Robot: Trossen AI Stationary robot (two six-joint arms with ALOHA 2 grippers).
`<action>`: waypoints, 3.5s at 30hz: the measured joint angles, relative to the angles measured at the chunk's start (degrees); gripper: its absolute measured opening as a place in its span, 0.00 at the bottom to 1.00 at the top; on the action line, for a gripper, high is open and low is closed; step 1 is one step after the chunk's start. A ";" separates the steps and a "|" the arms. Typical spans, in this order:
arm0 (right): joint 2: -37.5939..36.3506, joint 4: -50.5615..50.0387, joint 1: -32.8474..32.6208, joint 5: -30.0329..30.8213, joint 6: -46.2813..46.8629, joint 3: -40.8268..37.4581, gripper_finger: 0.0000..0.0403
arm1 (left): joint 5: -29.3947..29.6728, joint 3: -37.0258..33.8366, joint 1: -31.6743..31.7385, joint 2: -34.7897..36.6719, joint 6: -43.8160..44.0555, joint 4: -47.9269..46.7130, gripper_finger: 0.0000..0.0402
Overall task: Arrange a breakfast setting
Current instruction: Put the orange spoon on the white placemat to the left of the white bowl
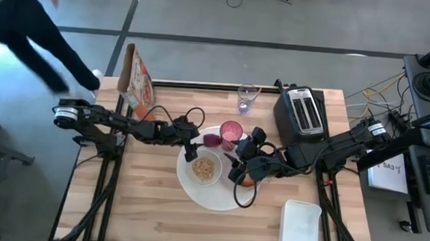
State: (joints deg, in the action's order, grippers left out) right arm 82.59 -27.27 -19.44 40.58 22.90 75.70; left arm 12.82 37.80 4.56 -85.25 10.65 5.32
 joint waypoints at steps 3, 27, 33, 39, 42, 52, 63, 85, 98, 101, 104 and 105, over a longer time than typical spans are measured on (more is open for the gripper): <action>0.00 0.00 0.00 0.02 -0.04 0.00 0.54 | -0.02 0.00 0.00 0.00 -0.02 0.00 0.51; -3.76 -14.29 21.87 2.99 13.80 0.20 0.54 | -1.85 0.00 -0.76 24.38 -4.82 -2.89 0.51; -2.50 -14.34 29.34 2.65 14.69 -0.44 0.51 | -1.85 0.00 -0.76 26.24 -5.70 -2.84 0.51; -1.78 -14.59 33.93 -0.57 17.10 -1.09 0.48 | -1.85 -0.02 -0.76 26.32 -5.70 -3.92 0.51; -1.56 -14.53 35.58 -0.62 18.24 -1.25 0.48 | -1.85 -0.02 -0.76 26.32 -5.70 -4.51 0.51; -1.46 -14.47 38.95 -3.58 21.09 -1.99 0.48 | -1.86 -0.07 -0.76 26.32 -6.12 -4.66 0.51; -1.46 -12.56 40.84 -6.19 24.94 -6.24 0.48 | -1.88 -0.11 -0.76 26.32 -7.47 -5.44 0.51; -1.46 4.17 45.14 -8.38 23.99 -14.38 0.46 | -1.58 -0.11 -0.75 26.32 -7.81 -5.44 0.51; -1.46 7.39 45.51 -7.55 22.93 -14.38 0.27 | -1.40 -0.11 -0.74 26.32 -7.82 -5.43 0.51; -1.46 7.98 45.72 -7.56 22.94 -14.38 0.21 | -1.38 -0.11 -0.75 26.32 -7.82 -5.44 0.51; -1.46 9.01 45.72 -7.54 22.70 -14.38 0.16 | -1.37 -0.11 -0.76 26.32 -7.82 -5.44 0.51; -1.46 9.42 45.72 -7.54 22.37 -14.38 0.14 | -1.37 -0.11 -0.76 26.32 -7.82 -5.44 0.51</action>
State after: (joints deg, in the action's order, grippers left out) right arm 81.12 -17.84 26.28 33.03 45.26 61.32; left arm 11.44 37.69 3.80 -58.94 2.83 -0.12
